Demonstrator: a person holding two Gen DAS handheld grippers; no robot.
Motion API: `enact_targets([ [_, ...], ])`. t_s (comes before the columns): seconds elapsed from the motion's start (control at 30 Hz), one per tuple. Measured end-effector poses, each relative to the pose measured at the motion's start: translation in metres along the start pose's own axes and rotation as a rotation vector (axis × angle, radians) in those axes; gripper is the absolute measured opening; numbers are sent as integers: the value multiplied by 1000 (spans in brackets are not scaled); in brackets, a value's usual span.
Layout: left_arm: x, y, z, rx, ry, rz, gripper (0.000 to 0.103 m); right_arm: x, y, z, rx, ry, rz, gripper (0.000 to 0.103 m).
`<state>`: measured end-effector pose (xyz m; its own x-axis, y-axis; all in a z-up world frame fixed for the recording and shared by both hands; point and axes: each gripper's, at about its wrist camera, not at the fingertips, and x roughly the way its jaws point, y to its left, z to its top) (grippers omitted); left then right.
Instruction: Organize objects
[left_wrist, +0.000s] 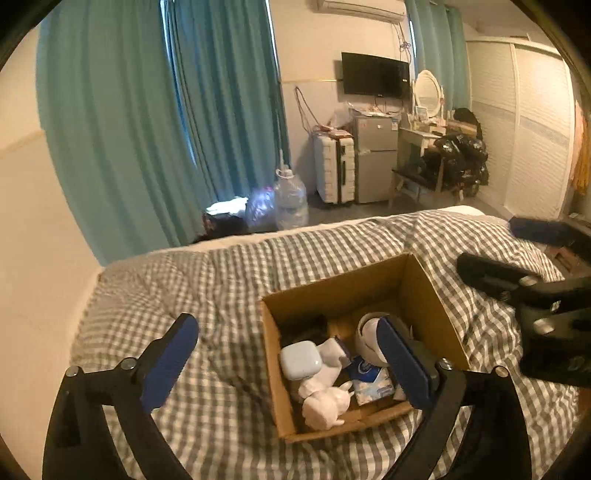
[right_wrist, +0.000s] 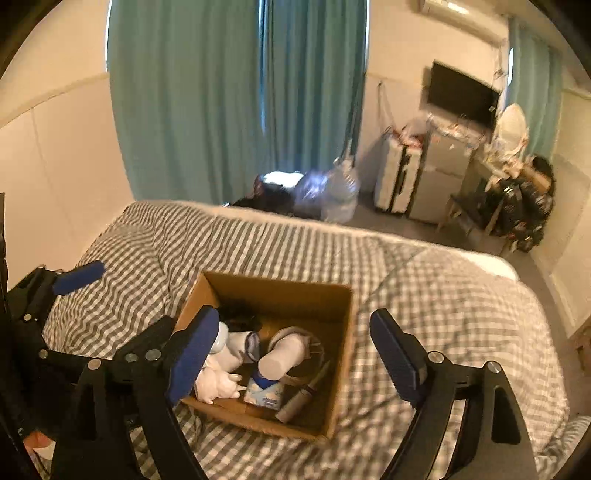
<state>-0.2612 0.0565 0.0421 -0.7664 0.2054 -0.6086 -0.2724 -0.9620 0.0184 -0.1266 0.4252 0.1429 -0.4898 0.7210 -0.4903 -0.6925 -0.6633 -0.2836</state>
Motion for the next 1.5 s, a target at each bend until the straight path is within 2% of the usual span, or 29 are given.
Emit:
enact_targets([
  [0.13, -34, -4, -1, 33, -21, 29, 101, -46, -1, -5, 9, -58, -13, 90],
  [0.27, -69, -5, -2, -8, -62, 46, 102, -82, -3, -15, 25, -81, -37, 91],
  [0.47, -110, -7, -9, -55, -108, 51, 103, -118, -8, -42, 87, -111, -68, 95],
  [0.6, -128, -8, -25, -76, -161, 47, 103, -135, -6, -66, 98, -160, -79, 101],
  [0.67, -131, -7, -37, -91, -176, 63, 103, -136, -2, -85, 88, -201, -106, 102],
  [0.77, -129, -8, -61, -104, -184, 79, 103, -122, 6, -114, 66, -190, -102, 102],
  [0.87, -130, -12, -82, -70, -206, 87, 103, -115, 15, -134, 8, -190, -130, 102],
  [1.0, -131, -9, -97, -92, -220, 85, 103, -121, 18, -145, -21, -242, -176, 102],
  [1.23, -126, -8, -131, -108, -239, 115, 103, -115, 20, -162, 3, -236, -140, 102],
  [1.37, -123, -10, -144, -101, -224, 129, 103, -110, 27, -172, -9, -228, -133, 102],
  [1.5, -121, -13, -151, -90, -201, 106, 103, -110, 31, -177, -6, -223, -132, 102],
])
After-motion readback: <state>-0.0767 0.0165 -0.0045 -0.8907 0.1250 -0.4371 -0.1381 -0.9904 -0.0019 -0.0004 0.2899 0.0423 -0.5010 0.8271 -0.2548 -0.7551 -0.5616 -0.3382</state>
